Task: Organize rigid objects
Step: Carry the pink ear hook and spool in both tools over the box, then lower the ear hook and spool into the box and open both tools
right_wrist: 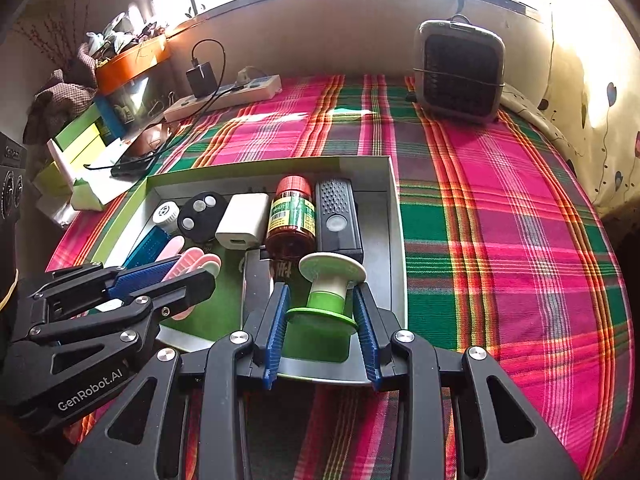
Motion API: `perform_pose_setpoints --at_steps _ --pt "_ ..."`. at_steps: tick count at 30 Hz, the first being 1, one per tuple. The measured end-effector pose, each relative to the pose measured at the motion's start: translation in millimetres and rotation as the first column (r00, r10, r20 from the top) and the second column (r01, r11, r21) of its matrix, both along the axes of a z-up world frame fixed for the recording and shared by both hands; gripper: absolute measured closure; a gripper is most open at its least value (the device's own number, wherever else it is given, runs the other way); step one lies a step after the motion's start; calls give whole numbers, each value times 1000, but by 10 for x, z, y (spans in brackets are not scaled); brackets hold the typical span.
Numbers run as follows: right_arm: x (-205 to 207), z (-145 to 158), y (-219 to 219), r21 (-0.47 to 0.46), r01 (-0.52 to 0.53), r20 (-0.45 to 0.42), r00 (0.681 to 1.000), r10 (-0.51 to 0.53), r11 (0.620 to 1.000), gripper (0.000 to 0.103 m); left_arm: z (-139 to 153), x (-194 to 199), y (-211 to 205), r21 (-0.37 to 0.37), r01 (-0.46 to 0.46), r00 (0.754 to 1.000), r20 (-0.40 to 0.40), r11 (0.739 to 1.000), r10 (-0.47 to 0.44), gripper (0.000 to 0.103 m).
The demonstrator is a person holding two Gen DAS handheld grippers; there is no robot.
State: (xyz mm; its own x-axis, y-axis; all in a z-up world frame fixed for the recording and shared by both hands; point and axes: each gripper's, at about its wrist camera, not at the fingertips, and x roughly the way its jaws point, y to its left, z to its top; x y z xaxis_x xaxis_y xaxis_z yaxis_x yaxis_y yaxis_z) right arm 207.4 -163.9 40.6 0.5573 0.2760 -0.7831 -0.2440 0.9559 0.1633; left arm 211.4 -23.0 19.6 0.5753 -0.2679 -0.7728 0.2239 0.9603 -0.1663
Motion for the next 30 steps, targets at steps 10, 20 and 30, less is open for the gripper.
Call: perform_pose_setpoints --at_steps 10,20,30 --pt "20 -16 51 -30 -8 10 1000 8 1000 69 -8 22 -32 6 5 1000 -3 1000 -5 81" --pt "32 -27 80 -41 -19 6 1000 20 999 69 -51 47 -23 -3 1 1000 -26 1000 -1 81" --pt "36 -26 81 -34 -20 1 1000 20 999 68 -44 37 -11 3 -8 1000 -23 1000 8 80"
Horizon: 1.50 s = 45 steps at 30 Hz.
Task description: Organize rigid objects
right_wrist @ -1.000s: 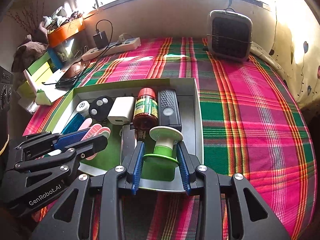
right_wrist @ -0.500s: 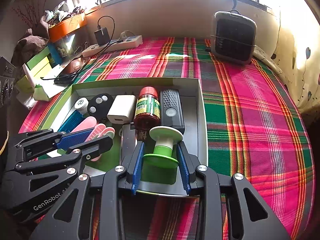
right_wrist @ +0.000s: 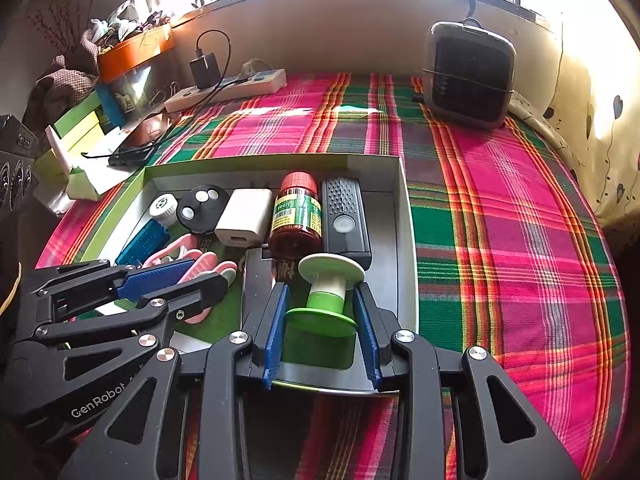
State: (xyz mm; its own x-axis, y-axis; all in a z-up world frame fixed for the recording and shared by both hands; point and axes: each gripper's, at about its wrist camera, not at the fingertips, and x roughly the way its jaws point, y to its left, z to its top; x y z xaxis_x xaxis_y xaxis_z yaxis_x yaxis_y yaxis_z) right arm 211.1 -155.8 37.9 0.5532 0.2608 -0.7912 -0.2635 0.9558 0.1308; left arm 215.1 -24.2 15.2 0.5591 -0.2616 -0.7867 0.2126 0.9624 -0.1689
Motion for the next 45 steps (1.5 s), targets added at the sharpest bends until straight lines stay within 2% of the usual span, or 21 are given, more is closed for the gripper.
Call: perform_pose_setpoints --at_steps 8,13,19,37,45 --pt "-12 11 -18 7 13 -2 1000 -13 1000 67 23 -45 13 4 -11 1000 6 1000 11 79" --pt "-39 32 -34 14 19 0 1000 -19 1000 62 48 -86 23 4 -18 1000 13 1000 18 76" --pt "-103 69 -59 20 32 7 999 -32 999 60 110 -187 42 13 -40 999 31 999 40 74" --pt "-513 330 -44 43 50 79 995 -53 998 60 327 -707 159 56 -126 987 103 990 120 72" --pt "-727 334 -51 41 71 84 994 -74 997 60 231 -936 221 81 -160 984 94 984 153 72"
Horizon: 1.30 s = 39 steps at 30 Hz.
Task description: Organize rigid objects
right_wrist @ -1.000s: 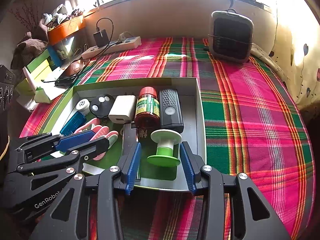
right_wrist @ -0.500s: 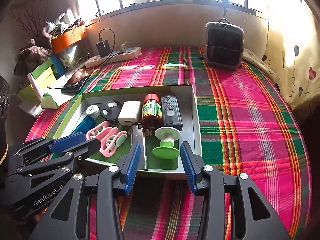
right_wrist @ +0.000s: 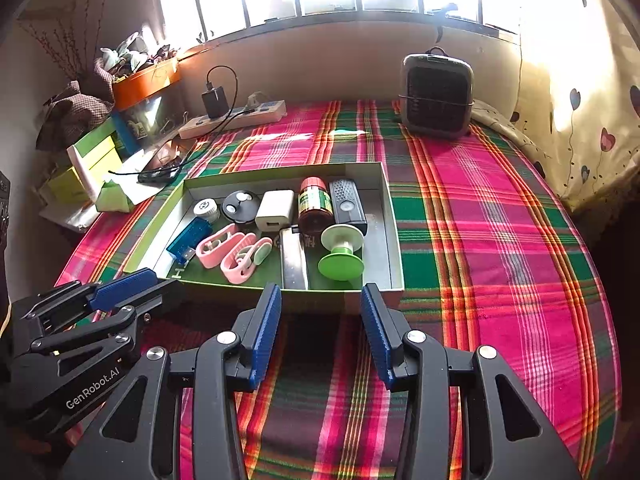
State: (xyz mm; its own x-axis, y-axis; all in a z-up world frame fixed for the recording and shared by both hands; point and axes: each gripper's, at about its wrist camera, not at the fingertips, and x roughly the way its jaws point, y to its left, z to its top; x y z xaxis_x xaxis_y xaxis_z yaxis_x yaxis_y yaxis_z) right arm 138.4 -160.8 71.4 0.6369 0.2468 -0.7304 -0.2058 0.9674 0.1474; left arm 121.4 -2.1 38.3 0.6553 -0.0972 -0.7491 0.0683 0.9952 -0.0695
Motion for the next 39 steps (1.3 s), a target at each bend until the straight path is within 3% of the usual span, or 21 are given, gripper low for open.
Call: perform_pose_setpoints --at_steps 12,18,25,29,39 --pt "-201 -299 100 -43 -19 -69 997 16 999 60 -270 -208 100 20 -47 998 -52 999 48 72" --pt "-238 -383 78 -60 -1 -85 996 -4 998 59 -315 -253 81 36 -54 998 -38 998 55 71" --pt "-257 -428 58 -85 8 -90 996 -16 996 54 -336 -273 -21 56 -46 999 -20 997 47 57" --pt "-269 -437 97 -128 1 -76 997 -10 992 54 -337 -266 -44 71 -45 999 -21 996 46 56" --pt "-257 -441 71 -122 6 -77 997 -15 993 52 -342 -256 -87 90 -50 998 -24 995 53 50"
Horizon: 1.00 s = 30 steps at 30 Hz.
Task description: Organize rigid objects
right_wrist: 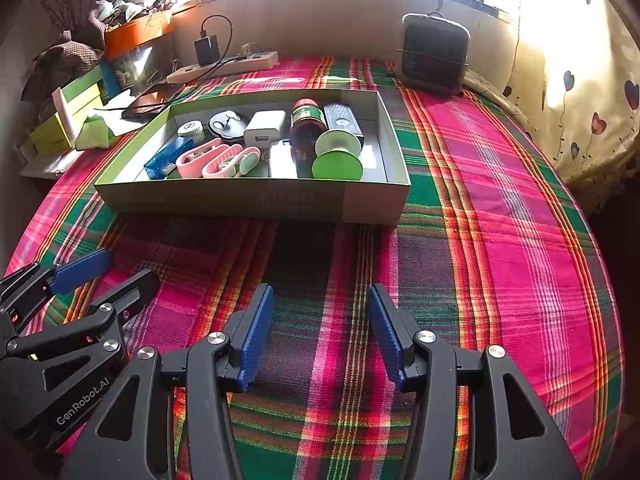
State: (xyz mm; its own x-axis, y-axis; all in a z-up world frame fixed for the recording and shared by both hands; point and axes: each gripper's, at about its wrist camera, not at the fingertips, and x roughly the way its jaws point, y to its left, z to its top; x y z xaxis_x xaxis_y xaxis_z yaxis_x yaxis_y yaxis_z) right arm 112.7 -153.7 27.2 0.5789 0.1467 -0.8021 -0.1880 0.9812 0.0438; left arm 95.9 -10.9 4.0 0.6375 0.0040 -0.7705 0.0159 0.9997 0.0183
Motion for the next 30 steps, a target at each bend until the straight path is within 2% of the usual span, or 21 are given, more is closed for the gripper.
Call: perform_pose_setpoints --at_steps 6,30 --pt "22 -5 -27 -4 23 -6 1000 -23 1000 42 0 0 -1 1 0 1000 0 1000 0 50" --pt "20 -9 -33 -5 23 -6 1000 -23 1000 41 0 1 -3 0 0 1000 0 1000 0 50"
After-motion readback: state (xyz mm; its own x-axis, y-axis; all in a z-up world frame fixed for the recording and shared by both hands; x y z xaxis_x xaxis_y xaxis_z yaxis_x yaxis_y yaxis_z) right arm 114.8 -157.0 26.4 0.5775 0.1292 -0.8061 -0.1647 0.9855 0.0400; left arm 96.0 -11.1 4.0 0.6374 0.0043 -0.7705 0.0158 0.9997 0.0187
